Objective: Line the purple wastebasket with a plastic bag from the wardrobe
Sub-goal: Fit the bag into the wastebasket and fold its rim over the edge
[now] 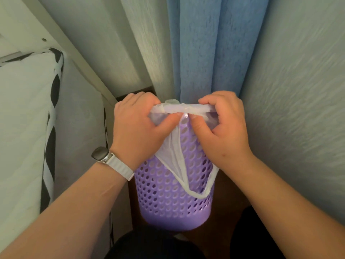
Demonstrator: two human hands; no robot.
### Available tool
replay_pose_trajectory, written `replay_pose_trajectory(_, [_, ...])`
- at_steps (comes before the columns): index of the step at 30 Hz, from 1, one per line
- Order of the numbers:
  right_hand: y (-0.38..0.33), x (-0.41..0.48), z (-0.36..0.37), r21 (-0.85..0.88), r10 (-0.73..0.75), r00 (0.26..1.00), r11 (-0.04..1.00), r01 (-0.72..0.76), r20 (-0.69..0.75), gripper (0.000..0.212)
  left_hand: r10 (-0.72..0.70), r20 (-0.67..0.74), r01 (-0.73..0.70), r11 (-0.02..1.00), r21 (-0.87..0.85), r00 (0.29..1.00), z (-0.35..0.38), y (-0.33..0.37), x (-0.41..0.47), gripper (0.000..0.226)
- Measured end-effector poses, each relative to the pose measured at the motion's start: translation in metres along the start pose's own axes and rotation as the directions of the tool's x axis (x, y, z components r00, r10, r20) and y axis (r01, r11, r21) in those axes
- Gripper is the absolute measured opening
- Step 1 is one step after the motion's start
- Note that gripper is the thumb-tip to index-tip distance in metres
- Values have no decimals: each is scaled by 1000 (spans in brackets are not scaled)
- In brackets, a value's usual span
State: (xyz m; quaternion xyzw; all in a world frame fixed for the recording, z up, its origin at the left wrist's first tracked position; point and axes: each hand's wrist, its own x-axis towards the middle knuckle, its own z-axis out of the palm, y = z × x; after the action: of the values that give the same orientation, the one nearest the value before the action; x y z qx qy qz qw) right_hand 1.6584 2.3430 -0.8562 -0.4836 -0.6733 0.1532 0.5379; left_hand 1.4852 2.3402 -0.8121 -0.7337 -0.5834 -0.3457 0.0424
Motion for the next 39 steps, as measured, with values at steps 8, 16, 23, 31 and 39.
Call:
replay_pose_trajectory(8, [4, 4, -16, 87, 66, 996, 994, -61, -54, 38, -125, -41, 119, 987, -112, 991, -1, 4, -1, 38])
replay_pose_trajectory(16, [3, 8, -20, 76, 135, 987, 989, -128, -93, 19, -52, 53, 60, 986, -153, 997, -2, 8, -1, 38])
replay_pose_trajectory(23, [-7, -3, -9, -114, 82, 995, 990, -88, -51, 36, 133, 63, -130, 990, -46, 989, -2, 14, -4, 32])
replay_pose_trajectory(31, [-3, -3, -15, -58, 15, 998, 998, -19, -68, 36, -5, 6, 6, 993, -114, 1000, -1, 9, -4, 35])
replay_pose_trajectory(39, [6, 5, -23, 91, 111, 990, 991, -103, -87, 28, -50, 32, 57, 962, -268, 998, -1, 7, -6, 41])
